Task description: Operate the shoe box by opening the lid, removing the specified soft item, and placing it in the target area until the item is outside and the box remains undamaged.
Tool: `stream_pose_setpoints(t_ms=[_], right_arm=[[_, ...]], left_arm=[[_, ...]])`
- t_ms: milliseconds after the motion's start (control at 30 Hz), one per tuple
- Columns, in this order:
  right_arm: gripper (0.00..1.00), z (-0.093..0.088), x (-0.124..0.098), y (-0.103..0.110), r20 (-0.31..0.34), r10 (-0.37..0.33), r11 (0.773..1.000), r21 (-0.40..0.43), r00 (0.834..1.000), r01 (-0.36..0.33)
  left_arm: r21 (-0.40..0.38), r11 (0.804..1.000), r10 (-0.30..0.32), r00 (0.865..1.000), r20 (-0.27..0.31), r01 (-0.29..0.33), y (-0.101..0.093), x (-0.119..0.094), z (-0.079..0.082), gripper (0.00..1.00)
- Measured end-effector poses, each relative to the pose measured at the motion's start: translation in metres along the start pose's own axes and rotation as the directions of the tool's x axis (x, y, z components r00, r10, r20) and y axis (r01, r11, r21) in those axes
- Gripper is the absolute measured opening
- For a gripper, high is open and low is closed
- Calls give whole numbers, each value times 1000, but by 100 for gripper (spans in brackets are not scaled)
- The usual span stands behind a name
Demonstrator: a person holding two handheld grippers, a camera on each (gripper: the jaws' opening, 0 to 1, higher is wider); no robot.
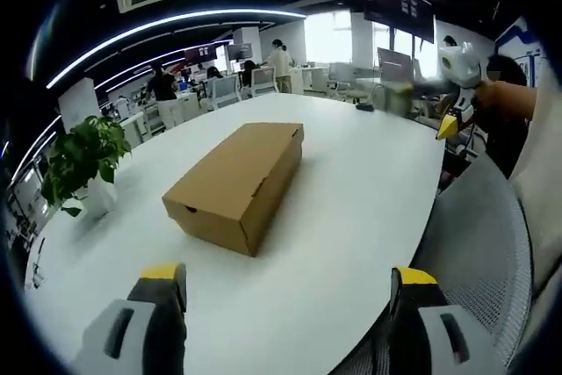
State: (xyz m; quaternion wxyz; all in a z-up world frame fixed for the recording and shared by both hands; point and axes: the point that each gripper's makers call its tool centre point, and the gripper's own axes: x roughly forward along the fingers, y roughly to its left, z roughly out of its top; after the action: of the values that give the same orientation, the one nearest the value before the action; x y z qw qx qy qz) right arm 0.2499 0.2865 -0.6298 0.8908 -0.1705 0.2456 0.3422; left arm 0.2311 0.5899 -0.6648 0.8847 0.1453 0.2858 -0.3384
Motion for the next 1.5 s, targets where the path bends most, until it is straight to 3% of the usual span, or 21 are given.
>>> stream_pose_setpoints(t_ms=[1000, 1500], right_arm=[[96, -4, 2, -5, -8, 2, 1000, -3, 1000, -2], [93, -1, 6, -9, -13, 14, 1000, -18, 1000, -14]], left_arm=[[-52, 998, 41, 999, 22, -40, 8, 0, 3, 96], [-54, 997, 50, 999, 19, -49, 12, 2, 4, 89]])
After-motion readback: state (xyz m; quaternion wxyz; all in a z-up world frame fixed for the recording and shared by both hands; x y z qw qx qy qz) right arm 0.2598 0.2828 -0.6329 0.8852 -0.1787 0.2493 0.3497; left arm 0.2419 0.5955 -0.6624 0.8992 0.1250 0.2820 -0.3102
